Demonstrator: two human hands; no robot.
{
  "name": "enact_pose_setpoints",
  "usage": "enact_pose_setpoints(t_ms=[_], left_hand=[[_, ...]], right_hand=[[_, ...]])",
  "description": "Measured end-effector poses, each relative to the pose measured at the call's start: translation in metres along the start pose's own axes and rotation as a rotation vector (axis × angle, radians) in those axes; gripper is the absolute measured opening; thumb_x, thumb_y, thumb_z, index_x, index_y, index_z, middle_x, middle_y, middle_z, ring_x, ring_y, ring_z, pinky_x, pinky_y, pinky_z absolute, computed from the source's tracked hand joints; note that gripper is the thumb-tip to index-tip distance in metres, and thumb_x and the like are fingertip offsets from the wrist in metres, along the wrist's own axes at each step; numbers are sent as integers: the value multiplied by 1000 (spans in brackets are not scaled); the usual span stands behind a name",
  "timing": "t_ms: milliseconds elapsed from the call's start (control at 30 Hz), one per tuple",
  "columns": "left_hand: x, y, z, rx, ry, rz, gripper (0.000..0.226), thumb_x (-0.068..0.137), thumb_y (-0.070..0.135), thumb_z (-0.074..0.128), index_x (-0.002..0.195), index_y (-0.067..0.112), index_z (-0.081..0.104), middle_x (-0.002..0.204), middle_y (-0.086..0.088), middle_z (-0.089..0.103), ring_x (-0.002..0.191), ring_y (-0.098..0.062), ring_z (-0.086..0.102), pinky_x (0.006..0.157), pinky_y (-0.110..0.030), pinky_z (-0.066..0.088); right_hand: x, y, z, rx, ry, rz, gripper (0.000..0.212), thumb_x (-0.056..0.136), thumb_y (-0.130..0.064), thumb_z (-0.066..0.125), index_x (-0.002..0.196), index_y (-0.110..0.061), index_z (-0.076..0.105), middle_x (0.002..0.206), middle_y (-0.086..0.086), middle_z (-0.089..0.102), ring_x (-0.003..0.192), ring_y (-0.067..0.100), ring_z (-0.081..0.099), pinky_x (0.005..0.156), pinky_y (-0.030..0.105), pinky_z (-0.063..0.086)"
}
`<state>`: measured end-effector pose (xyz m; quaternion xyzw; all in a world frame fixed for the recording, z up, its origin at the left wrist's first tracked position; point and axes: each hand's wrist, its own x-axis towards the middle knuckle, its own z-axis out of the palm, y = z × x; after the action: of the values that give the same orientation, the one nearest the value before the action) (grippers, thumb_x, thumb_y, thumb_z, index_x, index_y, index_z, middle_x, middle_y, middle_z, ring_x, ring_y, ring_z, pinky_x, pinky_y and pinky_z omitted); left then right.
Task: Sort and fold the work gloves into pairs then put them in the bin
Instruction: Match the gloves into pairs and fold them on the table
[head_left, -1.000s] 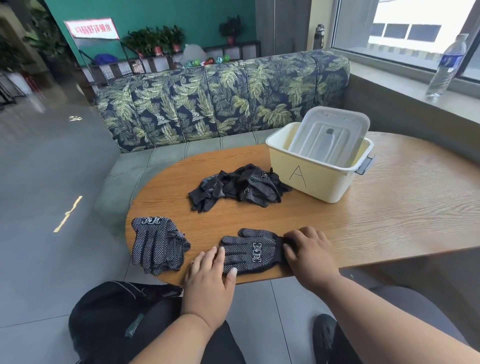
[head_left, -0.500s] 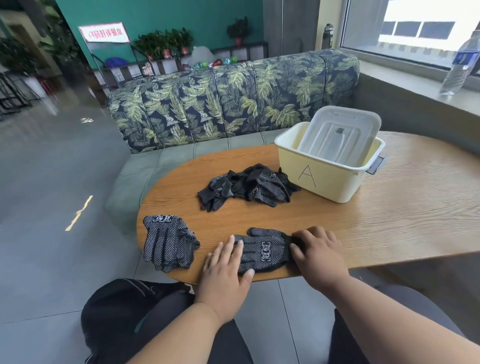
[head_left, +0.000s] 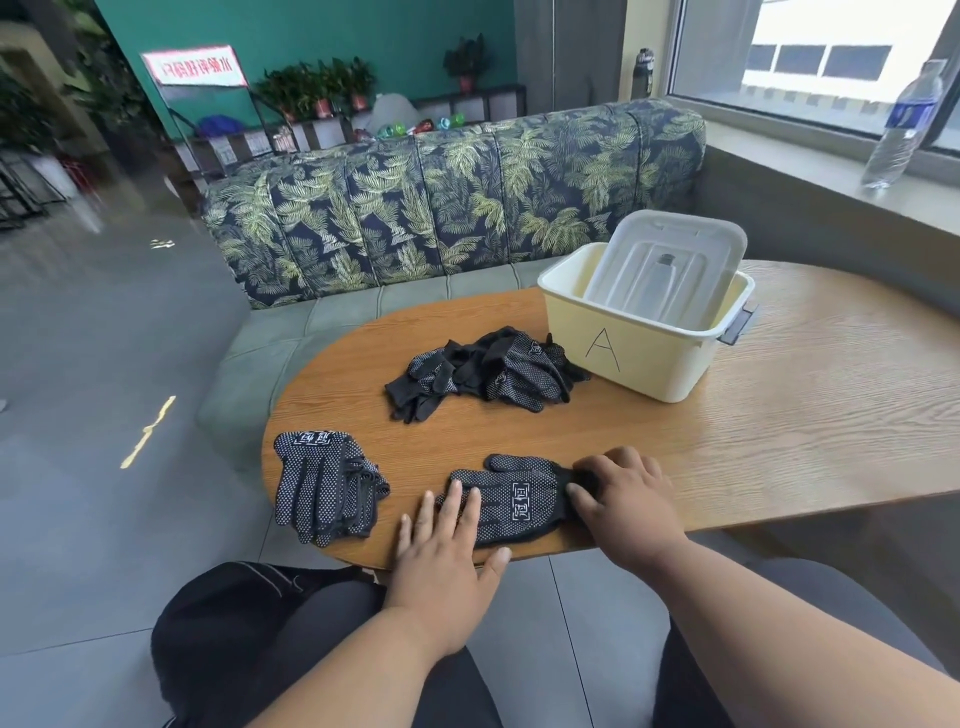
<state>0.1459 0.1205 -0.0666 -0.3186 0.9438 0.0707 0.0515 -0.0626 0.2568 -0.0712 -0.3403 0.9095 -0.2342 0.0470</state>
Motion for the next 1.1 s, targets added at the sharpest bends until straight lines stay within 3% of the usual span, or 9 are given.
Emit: enact_pose_setpoints(t_ms=[233,367,533,633,700,800,900,1100], left_hand=[[6,4,-14,-89,91,-20,78,101,68,24,165,29,3,172,8,-2,158,-18,-10,128,-44,-1],[23,4,-20,-73,73,16,76,101,69,22,164,32,7,173,6,0,159,-21,-6,128,-46,0],[23,8,-20,-122,91,-95,72,99,72,22,161,36,26,172,-3,9,158,-26,10,128,-45,12],[26,6,-22,-182,169,-166,65,98,71,27,152,36,41,159,-2,40,145,-25,33,118,-42,30],[32,4,-24,-253,213,-209,62,99,67,31,148,32,45,147,0,51,136,-24,41,114,-41,34],[45,1,-28,-290,233,-308,62,101,63,33,144,22,50,142,-3,56,134,-25,46,113,-41,36],[56,0,-30,-199,206,-367,56,102,60,34,123,18,63,126,-6,63,120,-27,54,104,-41,44],[70,4,-31,-167,189,-350,37,102,49,47,112,18,66,117,-4,64,113,-27,55,99,-39,47]], right_hand=[[-2,-6,1,-25,-8,0,42,94,-63,52,132,-47,60,127,-5,50,120,26,42,104,41,34],[-3,-10,0,-36,-29,-19,43,95,-62,50,136,-50,56,131,-6,49,121,25,40,105,41,34],[-4,-11,-3,-50,-50,-23,45,95,-63,48,138,-52,54,134,-8,48,122,24,40,105,41,33],[-4,-12,-4,-54,-59,-25,45,95,-63,48,139,-52,54,135,-8,48,123,24,40,105,41,33],[-4,-14,-4,-53,-65,-23,45,95,-61,49,139,-52,54,136,-9,48,124,24,39,105,41,32],[-4,-18,-4,-51,-61,-9,46,93,-60,50,137,-50,56,136,-8,49,125,24,39,106,41,32],[-4,-20,-4,-55,-59,9,46,91,-59,51,135,-46,59,134,-8,50,123,24,40,105,40,33],[-1,-20,-5,-32,-45,46,39,84,-61,57,117,-41,65,123,-7,50,118,23,42,101,39,33]])
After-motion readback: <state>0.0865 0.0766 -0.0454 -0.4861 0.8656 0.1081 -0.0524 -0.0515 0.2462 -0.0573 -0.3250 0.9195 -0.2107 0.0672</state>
